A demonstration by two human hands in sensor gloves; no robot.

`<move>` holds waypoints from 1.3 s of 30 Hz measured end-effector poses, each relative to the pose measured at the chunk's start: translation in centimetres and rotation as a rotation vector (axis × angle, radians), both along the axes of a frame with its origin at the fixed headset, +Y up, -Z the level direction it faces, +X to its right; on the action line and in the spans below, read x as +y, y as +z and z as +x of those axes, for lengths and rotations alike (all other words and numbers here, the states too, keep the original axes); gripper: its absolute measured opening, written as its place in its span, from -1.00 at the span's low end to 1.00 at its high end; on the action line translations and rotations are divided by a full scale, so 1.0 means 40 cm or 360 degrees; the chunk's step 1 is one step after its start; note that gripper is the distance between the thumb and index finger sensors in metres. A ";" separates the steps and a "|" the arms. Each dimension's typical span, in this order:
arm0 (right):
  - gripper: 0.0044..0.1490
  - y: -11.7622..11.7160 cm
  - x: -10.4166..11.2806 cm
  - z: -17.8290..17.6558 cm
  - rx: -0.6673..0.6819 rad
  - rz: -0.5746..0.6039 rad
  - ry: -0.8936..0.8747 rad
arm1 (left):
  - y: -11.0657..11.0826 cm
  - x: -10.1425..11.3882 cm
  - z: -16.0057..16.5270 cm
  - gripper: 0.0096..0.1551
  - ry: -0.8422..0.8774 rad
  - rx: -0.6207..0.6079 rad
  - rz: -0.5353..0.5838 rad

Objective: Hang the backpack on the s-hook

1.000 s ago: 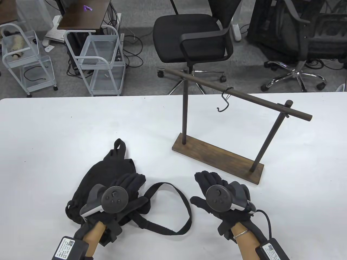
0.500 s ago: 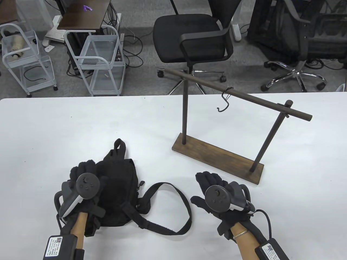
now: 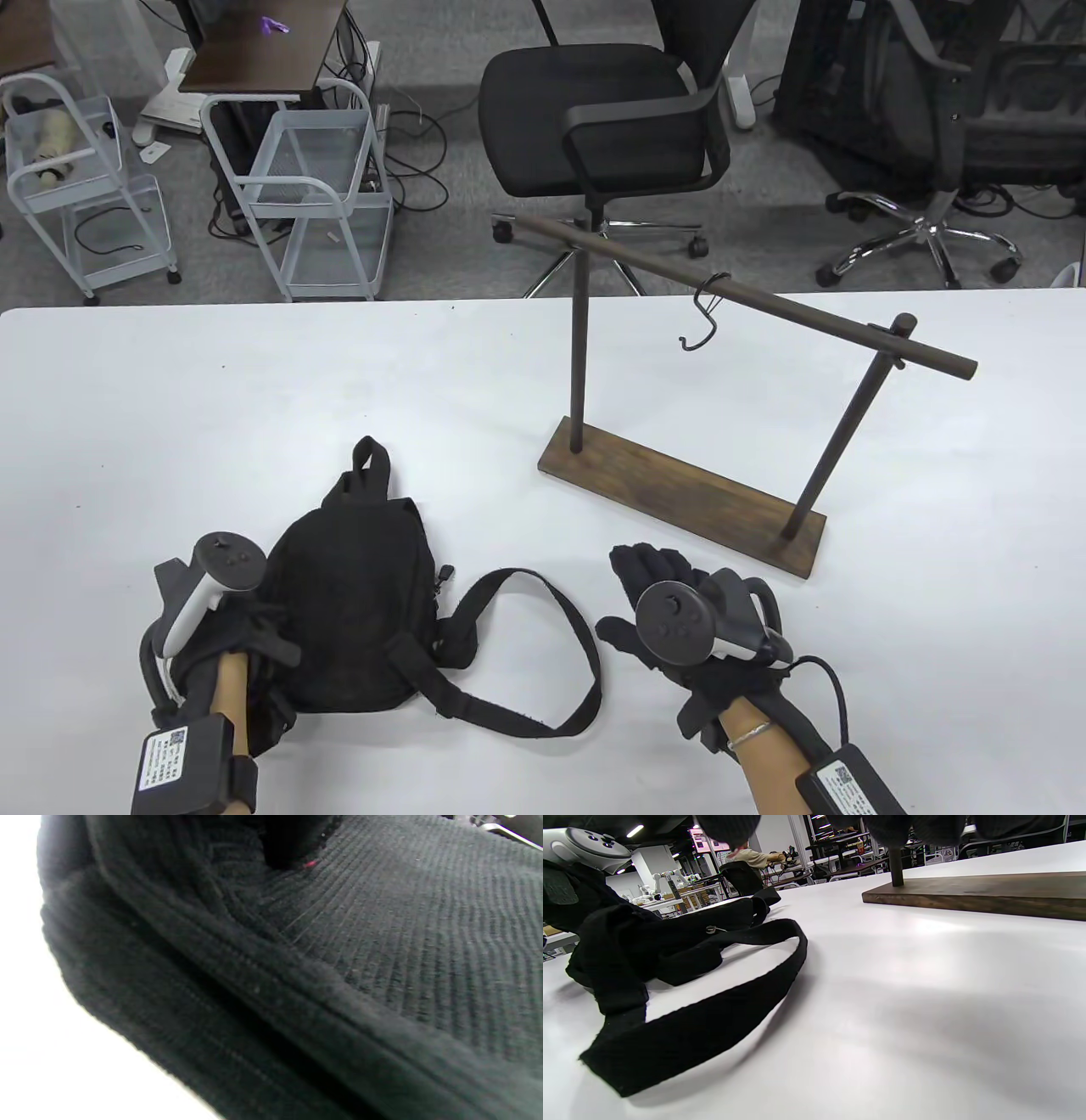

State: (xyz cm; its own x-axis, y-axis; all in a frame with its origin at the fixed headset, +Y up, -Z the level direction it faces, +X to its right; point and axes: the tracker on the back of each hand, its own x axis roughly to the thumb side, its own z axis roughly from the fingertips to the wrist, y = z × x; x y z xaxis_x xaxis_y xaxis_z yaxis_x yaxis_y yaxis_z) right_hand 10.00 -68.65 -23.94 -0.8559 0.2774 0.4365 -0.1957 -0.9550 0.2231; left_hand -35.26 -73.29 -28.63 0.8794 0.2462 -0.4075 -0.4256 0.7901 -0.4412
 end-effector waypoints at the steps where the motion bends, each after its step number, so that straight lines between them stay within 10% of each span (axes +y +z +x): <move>1: 0.05 0.000 0.000 0.000 -0.0002 0.0000 -0.0001 | 0.000 0.003 0.002 -0.26 -0.0001 0.0008 0.0047; 14: 0.14 0.019 0.054 -0.014 -0.0035 0.0288 -0.0188 | 0.034 0.148 0.149 -0.49 0.0729 -0.0344 0.1090; 26: 0.24 0.049 0.118 -0.006 -0.0162 0.0674 -0.0534 | 0.088 0.174 0.332 -0.51 0.0965 -0.0919 0.1150; 32: 0.21 0.031 0.106 0.039 -0.0476 0.0225 -0.1160 | 0.111 0.175 0.369 -0.51 0.0969 -0.1051 0.1189; 39: -0.39 0.007 0.103 0.066 -0.0610 0.0083 -0.1587 | 0.117 0.173 0.373 -0.50 0.0847 -0.1078 0.1229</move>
State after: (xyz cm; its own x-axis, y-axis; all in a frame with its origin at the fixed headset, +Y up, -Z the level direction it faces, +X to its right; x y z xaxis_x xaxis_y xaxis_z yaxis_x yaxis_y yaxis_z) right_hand 12.66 -64.53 -23.65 -0.3357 0.9164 0.2178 -0.9417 -0.3318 -0.0553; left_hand -20.35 -66.37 -23.93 0.5702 0.6293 0.5281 -0.6466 0.7403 -0.1841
